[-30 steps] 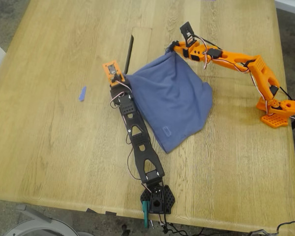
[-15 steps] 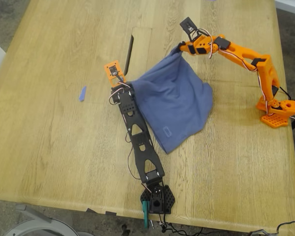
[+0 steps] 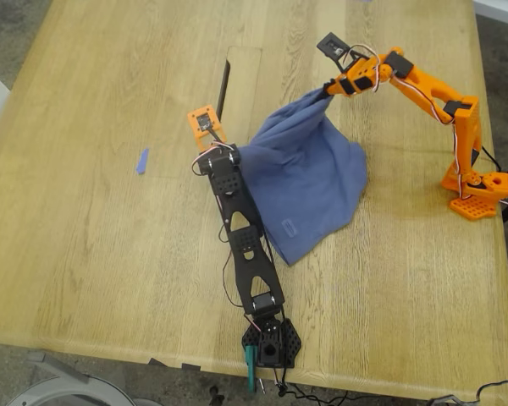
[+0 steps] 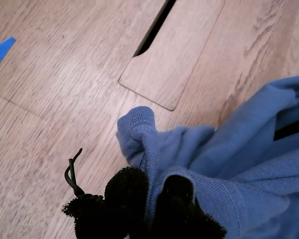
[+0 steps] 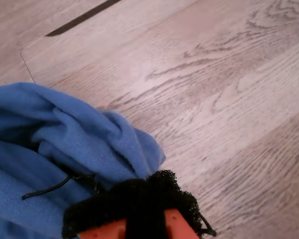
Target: Fold a T-shirt
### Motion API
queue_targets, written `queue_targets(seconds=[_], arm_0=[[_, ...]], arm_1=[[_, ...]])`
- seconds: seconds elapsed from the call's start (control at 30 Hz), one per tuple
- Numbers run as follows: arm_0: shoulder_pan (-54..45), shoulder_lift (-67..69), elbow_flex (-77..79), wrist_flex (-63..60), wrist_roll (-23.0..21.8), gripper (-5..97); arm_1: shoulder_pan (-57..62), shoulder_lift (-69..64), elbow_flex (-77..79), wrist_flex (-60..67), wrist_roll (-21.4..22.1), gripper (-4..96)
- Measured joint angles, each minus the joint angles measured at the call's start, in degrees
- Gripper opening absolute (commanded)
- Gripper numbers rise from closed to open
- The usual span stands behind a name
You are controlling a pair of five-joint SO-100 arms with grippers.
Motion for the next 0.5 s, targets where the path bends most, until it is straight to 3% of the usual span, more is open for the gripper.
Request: queue_targets(seconds=[0.3,0.5], arm_0=[[4.2,17.3,20.0,0.2,0.0,0],[6.9,29.4,34.9,0.2,-0.8,0]], arm_1=[[-1.7,6.4,-2.1,16.1,0.0,0.1],[-2.5,12.0,1.1,20.1,0.0,0.1]])
